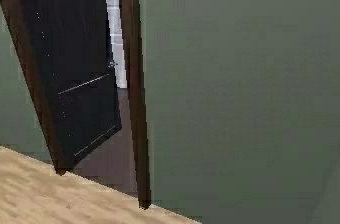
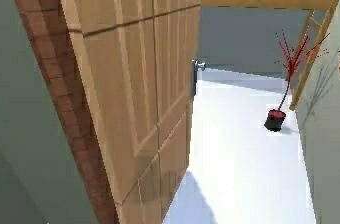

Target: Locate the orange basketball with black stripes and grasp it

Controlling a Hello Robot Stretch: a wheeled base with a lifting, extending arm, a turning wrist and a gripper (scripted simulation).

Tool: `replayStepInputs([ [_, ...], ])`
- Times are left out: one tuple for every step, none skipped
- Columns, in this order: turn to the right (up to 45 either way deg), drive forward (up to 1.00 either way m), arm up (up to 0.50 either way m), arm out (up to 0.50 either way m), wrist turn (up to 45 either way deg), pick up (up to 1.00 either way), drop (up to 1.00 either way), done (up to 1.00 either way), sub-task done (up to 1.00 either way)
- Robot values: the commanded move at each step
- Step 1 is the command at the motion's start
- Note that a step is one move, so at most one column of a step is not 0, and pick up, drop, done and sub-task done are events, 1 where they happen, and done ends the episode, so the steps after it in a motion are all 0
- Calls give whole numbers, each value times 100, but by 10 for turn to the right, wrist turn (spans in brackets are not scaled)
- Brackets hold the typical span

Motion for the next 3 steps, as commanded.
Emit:
replayStepInputs([
  [450,0,0,0,0,0,0,0,0],
  [120,0,0,0,0,0,0,0,0],
  [0,10,0,0,0,0,0,0,0],
])
